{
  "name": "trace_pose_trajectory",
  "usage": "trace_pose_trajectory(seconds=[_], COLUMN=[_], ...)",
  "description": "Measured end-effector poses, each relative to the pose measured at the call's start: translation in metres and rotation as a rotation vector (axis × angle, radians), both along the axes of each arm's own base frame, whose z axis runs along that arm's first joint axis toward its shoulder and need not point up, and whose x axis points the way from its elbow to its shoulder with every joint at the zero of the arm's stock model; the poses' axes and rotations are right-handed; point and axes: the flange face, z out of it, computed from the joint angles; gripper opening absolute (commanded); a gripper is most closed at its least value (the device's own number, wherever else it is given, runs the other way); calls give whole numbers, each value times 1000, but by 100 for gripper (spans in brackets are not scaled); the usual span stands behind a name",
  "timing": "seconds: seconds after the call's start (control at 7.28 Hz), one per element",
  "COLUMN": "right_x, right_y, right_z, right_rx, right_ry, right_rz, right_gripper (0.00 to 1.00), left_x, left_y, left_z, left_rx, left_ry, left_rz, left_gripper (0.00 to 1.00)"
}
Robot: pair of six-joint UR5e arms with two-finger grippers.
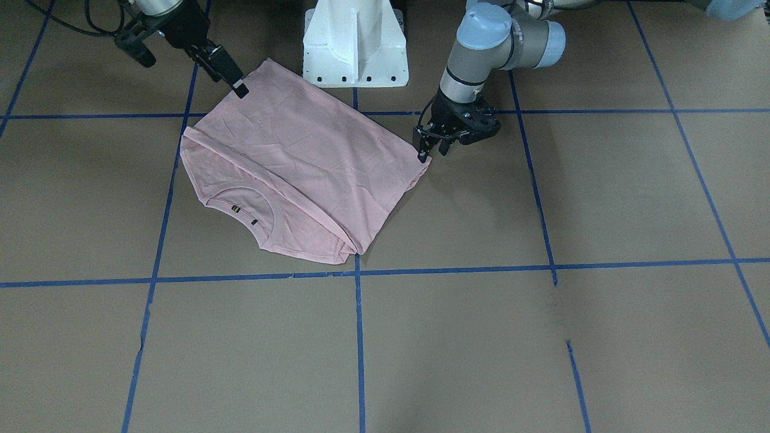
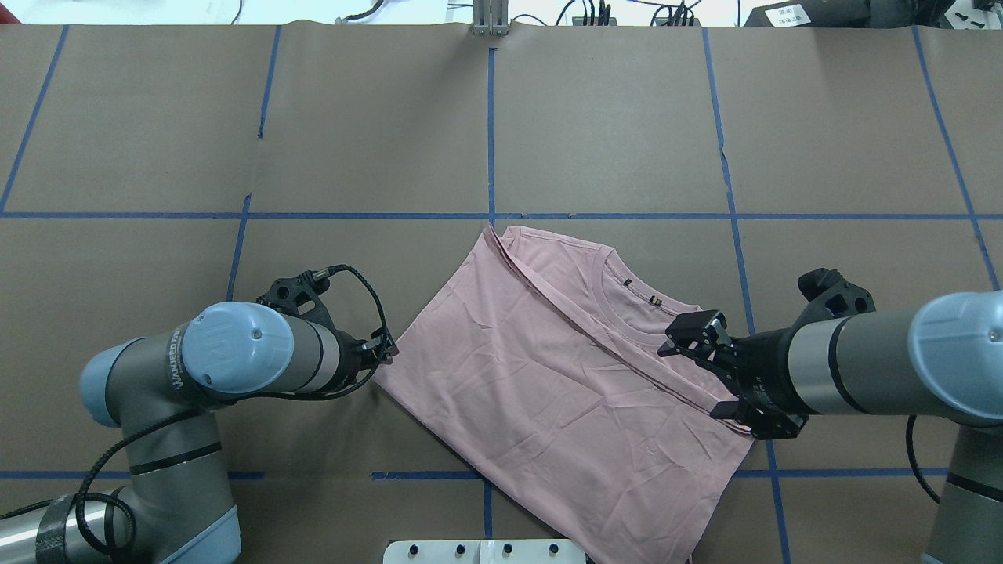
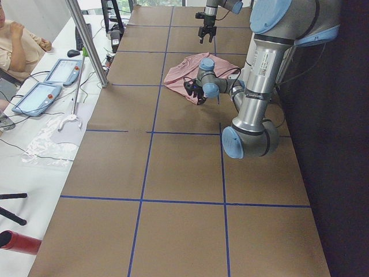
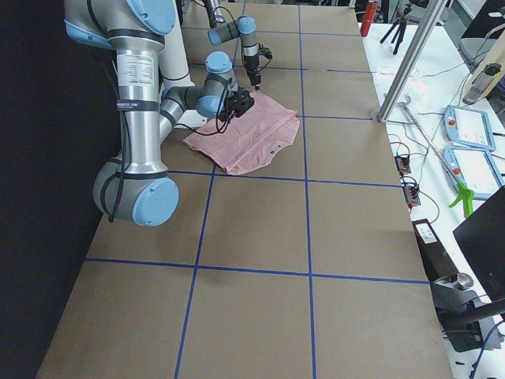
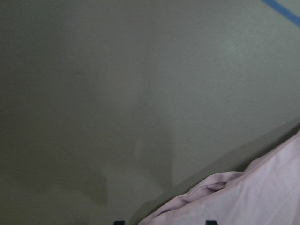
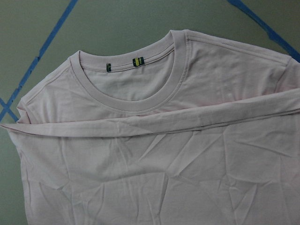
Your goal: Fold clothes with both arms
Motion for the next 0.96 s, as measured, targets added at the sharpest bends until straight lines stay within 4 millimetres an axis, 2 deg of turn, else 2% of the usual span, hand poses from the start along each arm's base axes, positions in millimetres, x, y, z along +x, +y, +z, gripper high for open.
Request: trace_pose_trajectory(seconds=[0.27, 0.82, 0.96], right_x=[-12, -12, -13], right_y=[-7, -10, -11], right_z=[0, 1, 3], right_rx=[0, -2, -3], right_ry=[1, 6, 8], right_rz=[-1, 4, 4], right_gripper=[100, 100, 100], left_x=[8, 17, 18], left_y=[6, 7, 6], left_z=[-2, 3, 5], left_rx=[-2, -6, -6], left_ry=[-2, -22, -25], left_rz=[14, 23, 23], left_gripper=[59, 55, 48])
